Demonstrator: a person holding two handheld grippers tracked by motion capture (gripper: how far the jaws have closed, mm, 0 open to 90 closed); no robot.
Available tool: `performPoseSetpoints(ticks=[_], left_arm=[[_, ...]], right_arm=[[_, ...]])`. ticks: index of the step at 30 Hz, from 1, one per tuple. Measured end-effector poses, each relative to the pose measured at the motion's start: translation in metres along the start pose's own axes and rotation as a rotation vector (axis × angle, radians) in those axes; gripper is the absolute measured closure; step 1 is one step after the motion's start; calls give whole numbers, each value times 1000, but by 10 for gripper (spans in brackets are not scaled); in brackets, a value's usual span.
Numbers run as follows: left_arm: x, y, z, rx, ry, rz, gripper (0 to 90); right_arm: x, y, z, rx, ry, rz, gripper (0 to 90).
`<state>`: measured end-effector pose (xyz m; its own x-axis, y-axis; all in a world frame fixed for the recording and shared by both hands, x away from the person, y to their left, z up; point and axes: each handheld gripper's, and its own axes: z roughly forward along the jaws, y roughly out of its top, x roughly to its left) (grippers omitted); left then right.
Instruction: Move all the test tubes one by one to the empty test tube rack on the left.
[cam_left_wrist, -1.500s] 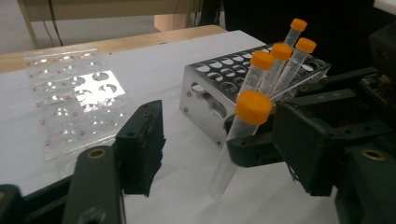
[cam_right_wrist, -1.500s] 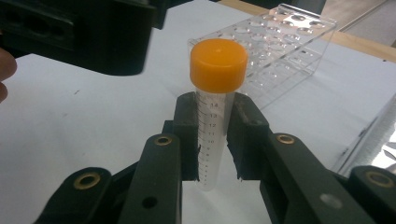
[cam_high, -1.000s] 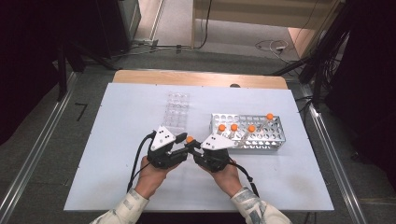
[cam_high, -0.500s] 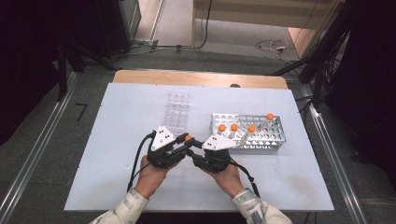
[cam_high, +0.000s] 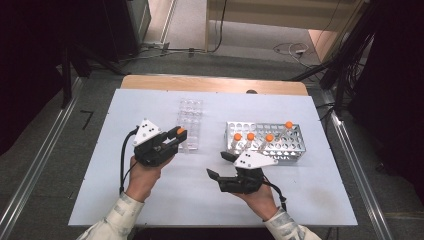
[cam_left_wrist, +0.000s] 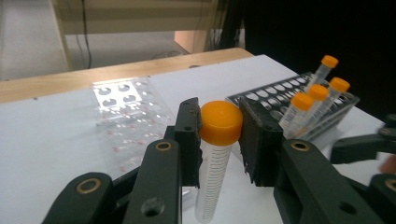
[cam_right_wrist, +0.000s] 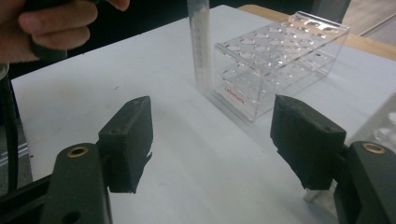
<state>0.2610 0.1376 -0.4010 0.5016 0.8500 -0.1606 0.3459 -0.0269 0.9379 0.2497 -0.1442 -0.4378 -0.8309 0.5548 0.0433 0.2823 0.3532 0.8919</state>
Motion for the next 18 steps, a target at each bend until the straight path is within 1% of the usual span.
performPoseSetpoints(ticks=[1,5,6,7,8,9,10,11,13,14,15,18], left_arm=[[6,5,-3,-15,18,-9,697],[18,13,-8,-36,62,-17,697],[21,14,-8,-35,76,-13,697],[21,14,-8,-35,76,-13,697],[28,16,-9,-36,95,-16,697],[31,17,-9,-39,107,-19,697],[31,17,-9,-39,107,-19,697],[36,19,-8,-43,130,-24,697],[41,20,-6,-40,155,-15,697],[41,20,-6,-40,155,-15,697],[45,21,-3,-39,177,-10,698],[52,23,2,-42,201,-17,697]], right_arm=[[-2,-1,-4,0,-3,-2,280],[-8,-8,-18,-1,-20,12,280],[-10,-10,-22,0,-24,17,280],[-12,-11,-25,1,-29,24,280],[-14,-13,-28,-2,-34,31,280],[-16,-14,-31,-3,-40,33,280],[-18,-15,-34,-4,-46,38,280],[-20,-16,-38,-6,-51,46,280],[-23,-18,-43,-5,-61,50,280],[-24,-20,-45,-7,-65,55,279],[-26,-21,-48,-8,-70,59,279],[-30,-25,-54,-9,-85,71,277]])
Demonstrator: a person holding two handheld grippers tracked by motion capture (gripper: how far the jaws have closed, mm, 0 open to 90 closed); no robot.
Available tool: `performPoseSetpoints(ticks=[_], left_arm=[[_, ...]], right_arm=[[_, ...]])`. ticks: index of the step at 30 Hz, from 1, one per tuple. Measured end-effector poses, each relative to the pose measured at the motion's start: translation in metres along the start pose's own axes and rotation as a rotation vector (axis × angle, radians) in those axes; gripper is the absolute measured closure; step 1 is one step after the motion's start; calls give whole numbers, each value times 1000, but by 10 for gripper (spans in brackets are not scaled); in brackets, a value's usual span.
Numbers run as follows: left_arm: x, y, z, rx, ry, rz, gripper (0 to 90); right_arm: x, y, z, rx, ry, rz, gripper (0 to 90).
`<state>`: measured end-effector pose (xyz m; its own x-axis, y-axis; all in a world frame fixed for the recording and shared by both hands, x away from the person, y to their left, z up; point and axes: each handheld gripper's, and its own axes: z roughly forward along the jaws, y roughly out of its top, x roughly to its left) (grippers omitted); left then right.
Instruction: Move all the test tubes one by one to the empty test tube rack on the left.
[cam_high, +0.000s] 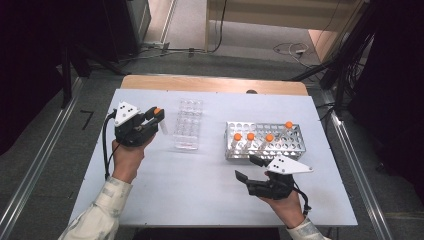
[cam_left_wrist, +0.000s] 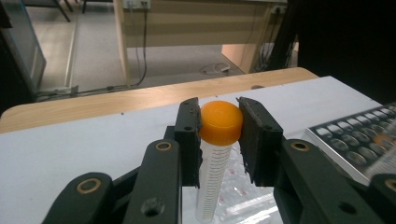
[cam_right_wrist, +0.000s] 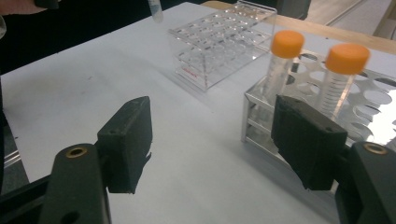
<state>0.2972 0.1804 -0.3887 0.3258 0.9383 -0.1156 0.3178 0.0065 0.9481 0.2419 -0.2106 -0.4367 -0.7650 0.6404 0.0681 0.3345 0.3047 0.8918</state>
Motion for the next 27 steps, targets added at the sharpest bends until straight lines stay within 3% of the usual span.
performPoseSetpoints(ticks=[4,9,17,27], left_arm=[[5,3,13,1,27,-6,698],[4,11,27,-6,48,17,698],[-4,30,52,-22,39,31,697],[-8,38,81,-12,29,19,698]], right_arm=[[-6,-4,-6,4,-15,18,272],[-13,-9,-10,12,-34,36,268],[-20,-10,-15,3,-43,59,268],[-25,-11,-21,-13,-47,77,268]])
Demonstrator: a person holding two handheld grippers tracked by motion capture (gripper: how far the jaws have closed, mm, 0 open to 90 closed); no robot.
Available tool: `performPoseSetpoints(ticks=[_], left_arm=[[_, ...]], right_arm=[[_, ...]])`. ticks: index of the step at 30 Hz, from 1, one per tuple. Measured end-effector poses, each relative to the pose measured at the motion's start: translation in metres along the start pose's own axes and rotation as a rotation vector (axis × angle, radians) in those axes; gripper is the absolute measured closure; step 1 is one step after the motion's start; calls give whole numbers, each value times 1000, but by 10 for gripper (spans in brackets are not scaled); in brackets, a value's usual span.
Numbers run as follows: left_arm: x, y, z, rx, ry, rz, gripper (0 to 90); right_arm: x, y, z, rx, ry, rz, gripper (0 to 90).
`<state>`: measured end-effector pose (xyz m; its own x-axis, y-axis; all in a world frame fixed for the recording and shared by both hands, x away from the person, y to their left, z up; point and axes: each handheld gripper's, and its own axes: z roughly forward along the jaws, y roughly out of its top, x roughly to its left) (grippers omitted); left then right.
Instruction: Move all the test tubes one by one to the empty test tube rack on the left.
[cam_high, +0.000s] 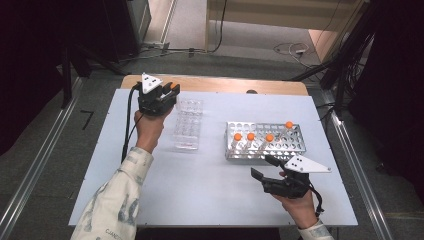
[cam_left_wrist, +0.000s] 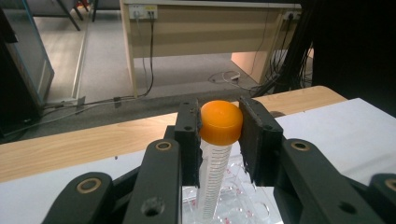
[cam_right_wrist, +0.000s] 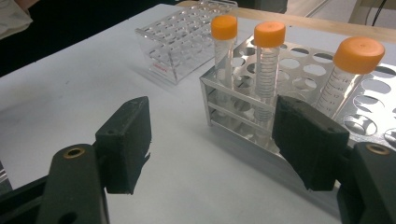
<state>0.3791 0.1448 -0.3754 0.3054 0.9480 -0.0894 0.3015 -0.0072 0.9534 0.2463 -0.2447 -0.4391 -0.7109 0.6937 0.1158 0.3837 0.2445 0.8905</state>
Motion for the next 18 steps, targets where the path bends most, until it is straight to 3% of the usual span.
performPoseSetpoints(ticks=[8,18], left_arm=[[-2,-1,17,6,-5,-11,697],[-1,-10,32,55,5,-9,697]], right_arm=[[1,1,-1,-5,5,-1,268],[-3,0,-4,-13,3,7,268]])
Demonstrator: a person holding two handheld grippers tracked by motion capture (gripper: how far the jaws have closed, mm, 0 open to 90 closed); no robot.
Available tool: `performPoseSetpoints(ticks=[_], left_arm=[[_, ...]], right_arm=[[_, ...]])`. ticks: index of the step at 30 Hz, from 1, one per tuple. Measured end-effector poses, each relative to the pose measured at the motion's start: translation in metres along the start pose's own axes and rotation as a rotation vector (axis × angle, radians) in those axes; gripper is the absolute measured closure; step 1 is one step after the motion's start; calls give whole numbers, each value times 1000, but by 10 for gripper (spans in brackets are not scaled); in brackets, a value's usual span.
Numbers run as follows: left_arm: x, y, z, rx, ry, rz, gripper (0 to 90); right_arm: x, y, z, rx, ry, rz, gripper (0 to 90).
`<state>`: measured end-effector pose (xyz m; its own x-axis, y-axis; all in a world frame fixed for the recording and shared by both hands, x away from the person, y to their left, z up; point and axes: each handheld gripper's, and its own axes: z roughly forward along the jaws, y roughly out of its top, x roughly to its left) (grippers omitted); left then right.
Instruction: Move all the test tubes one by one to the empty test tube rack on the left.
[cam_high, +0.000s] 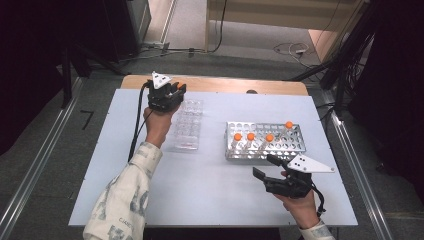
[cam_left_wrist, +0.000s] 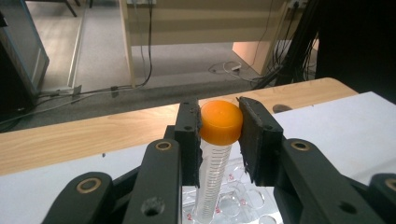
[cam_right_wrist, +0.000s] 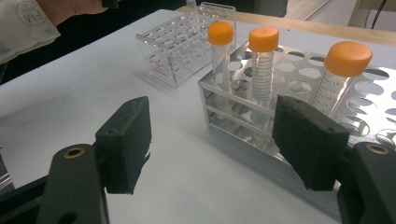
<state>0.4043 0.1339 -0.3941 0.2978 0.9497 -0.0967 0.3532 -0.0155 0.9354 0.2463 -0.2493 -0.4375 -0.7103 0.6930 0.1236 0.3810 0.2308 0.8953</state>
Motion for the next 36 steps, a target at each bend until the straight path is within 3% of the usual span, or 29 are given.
performPoseSetpoints(ticks=[9,17,27,36], left_arm=[[-3,-8,6,41,6,28,695],[1,-21,11,71,13,20,695],[-1,-25,12,95,11,37,687],[-1,-25,11,104,-15,31,560]], right_arm=[[1,0,0,0,3,0,269],[1,-1,0,1,3,3,268],[1,-1,1,7,4,5,268],[1,-1,2,8,2,5,268]])
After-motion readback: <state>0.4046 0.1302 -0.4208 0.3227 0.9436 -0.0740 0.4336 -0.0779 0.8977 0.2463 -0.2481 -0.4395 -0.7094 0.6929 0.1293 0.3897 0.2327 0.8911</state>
